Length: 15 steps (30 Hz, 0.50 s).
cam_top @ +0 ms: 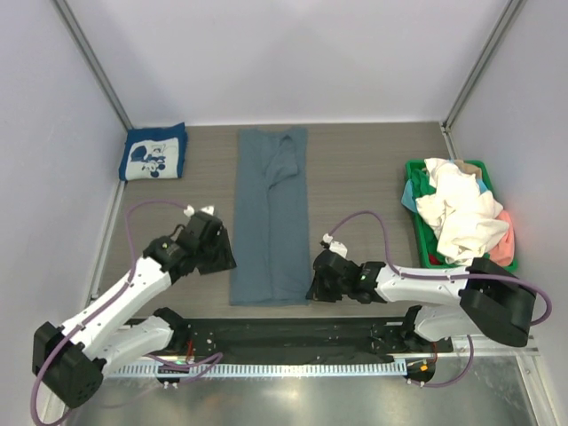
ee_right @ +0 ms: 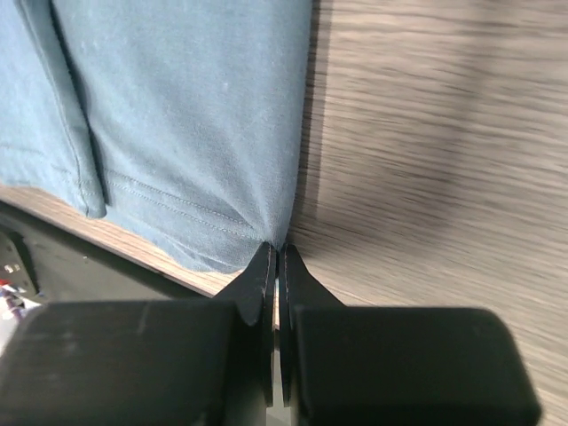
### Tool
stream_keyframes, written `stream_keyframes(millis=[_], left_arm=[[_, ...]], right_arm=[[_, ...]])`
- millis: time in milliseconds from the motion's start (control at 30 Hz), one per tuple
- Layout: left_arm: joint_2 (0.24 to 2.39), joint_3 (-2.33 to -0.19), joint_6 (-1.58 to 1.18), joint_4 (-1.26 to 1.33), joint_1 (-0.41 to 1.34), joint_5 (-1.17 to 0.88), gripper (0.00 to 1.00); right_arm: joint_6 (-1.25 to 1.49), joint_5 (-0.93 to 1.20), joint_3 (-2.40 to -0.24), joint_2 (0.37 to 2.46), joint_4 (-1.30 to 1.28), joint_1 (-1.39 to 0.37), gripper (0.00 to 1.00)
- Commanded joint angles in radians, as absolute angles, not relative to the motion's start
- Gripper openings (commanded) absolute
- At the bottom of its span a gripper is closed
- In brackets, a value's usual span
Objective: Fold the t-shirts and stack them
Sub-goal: Fold the tshirt
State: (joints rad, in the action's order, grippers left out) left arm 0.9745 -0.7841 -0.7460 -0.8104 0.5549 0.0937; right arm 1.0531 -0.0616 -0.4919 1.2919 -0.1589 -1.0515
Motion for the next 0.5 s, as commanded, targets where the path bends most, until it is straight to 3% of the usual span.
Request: stream_keyframes(millis=[0,467], left_arm=[[0.891,-0.648,-0.888,-0.756,0.618,0.051,0.48],[0.887,-0.402,-1.123,-0.508,0.752,-0.051,0.49]], right_arm=[[1.042,-0.136,-0.466,1.24,-0.274,-1.055,0.01],[1.081,-0.186,-0.397,1.15,-0.296,-1.055,0.01]])
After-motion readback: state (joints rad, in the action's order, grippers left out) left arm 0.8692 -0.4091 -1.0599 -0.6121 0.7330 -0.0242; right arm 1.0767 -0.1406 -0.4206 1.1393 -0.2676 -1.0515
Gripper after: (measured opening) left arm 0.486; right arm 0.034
